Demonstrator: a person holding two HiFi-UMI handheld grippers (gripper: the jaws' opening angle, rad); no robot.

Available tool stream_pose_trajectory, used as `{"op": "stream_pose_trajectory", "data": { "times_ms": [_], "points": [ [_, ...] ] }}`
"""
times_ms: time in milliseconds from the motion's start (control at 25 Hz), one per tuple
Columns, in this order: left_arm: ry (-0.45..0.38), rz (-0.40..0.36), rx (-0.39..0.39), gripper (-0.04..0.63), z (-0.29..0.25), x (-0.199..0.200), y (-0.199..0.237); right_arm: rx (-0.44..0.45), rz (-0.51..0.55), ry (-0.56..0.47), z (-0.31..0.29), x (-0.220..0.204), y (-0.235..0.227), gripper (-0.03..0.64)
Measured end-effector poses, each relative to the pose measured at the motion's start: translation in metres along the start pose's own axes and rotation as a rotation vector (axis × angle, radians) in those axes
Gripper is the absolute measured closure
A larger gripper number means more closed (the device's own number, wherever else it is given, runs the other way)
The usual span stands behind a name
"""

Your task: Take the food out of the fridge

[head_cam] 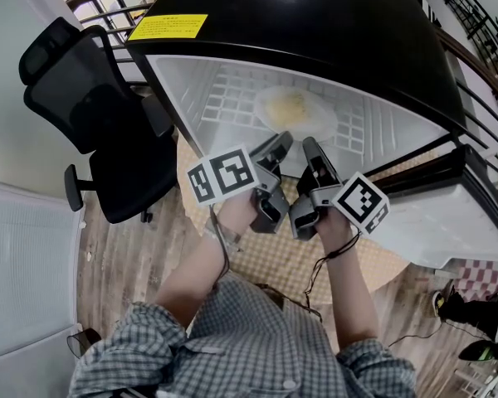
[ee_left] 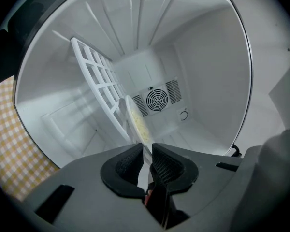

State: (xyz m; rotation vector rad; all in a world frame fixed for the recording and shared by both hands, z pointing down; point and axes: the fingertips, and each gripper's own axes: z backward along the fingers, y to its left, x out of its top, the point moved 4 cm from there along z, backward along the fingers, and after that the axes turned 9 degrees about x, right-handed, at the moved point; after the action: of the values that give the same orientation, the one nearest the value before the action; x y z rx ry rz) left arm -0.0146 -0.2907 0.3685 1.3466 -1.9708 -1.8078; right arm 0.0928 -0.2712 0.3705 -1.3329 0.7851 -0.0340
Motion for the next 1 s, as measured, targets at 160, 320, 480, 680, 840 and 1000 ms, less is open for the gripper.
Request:
{"op": "stream_pose_trajectory", "data": {
  "times_ms": [160, 320, 480, 680, 840, 1000],
  "points": [
    [0.01, 0.014, -0.012, 0.543, 0.007, -0.006, -0.002, 0.031, -0.013, -0.002, 0.006, -0.002, 0.004, 0.558],
    [0.017, 0.002, -0.01, 0.543, 0.009, -0.012, -0.002, -0.009, -0.012, -0.013, 0.012, -0.002, 0.0, 0.558],
    [-0.005, 0.014, -0.01, 0.534, 0.007, -0.009, -0.001, -0.031, -0.021, -0.026, 0.011, 0.001, -0.004, 0.551],
    [-0.019, 0.032, -0.006, 0.535, 0.002, -0.003, 0.004, -0.032, -0.028, -0.026, 0.007, 0.002, -0.006, 0.545],
    [-0.017, 0.016, -0.013, 0.537, 0.003, -0.003, 0.004, -0.01, -0.003, -0.016, 0.005, 0.003, -0.005, 0.549],
    [-0.024, 0.002, -0.013, 0.537, 0.006, -0.002, 0.003, 0.016, 0.006, -0.008, 0.006, 0.003, -0.002, 0.551]
  ]
}}
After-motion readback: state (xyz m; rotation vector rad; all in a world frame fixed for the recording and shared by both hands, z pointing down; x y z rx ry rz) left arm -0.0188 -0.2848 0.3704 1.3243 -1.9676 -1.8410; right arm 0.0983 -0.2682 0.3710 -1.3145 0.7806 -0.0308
